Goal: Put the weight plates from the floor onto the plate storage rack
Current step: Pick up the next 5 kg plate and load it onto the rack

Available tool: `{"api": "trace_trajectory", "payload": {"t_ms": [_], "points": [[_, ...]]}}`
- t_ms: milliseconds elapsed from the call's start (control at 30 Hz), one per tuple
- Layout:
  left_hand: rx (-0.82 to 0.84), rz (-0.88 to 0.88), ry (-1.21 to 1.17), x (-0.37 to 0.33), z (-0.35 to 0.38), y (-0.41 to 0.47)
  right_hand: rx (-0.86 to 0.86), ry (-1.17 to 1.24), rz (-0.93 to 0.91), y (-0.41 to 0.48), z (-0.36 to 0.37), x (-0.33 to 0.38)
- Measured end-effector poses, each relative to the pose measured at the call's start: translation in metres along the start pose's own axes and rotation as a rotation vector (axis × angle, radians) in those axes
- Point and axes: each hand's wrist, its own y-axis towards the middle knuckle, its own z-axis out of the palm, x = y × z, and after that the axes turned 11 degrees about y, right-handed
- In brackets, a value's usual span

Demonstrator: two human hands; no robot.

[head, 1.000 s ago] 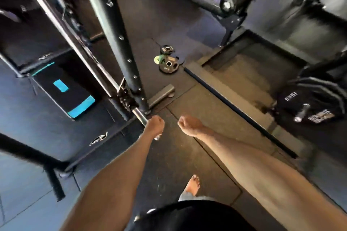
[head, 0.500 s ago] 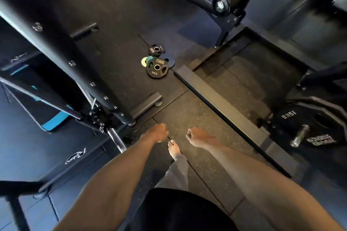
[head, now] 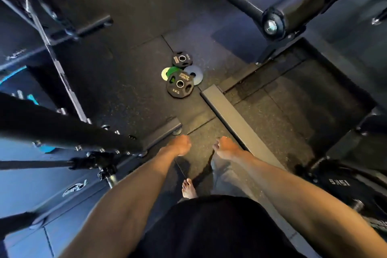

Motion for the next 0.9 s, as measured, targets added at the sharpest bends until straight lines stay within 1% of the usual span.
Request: {"api": "trace_trajectory", "payload": {"t_ms": [100, 233, 400, 600, 667, 767, 833, 900], "points": [[-0.045, -0.075, -0.068, -0.009, -0.045, 0.045, 0.054, -0.034, -0.030, 0.068, -0.039, 0.003], [-0.104, -0.179, -0.217, -0.018, -0.111, 0.096, 0.087, 0.086, -0.031, 0.128, -0.102, 0.033], [-0.177, -0.196, -0.338, -0.029, -0.176, 0.144, 0.103, 0.125, -0.043, 0.197, -0.154, 0.059], [-0.113, -0.256, -0.411, -0.011, -0.223, 0.214, 0.138, 0.177, 0.008, 0.266, -0.187, 0.086], [-0.099, -0.249, -0.410, 0.000, -0.234, 0.240, 0.153, 0.220, 0.036, 0.289, -0.194, 0.094], [-0.054, -0.237, -0.403, 0.022, -0.249, 0.284, 0.139, 0.246, 0.073, 0.328, -0.199, 0.104], [-0.031, -0.261, -0.409, 0.039, -0.258, 0.314, 0.148, 0.235, 0.107, 0.355, -0.199, 0.112], [-0.017, -0.293, -0.411, 0.054, -0.266, 0.345, 0.164, 0.292, 0.162, 0.385, -0.195, 0.118]]}}
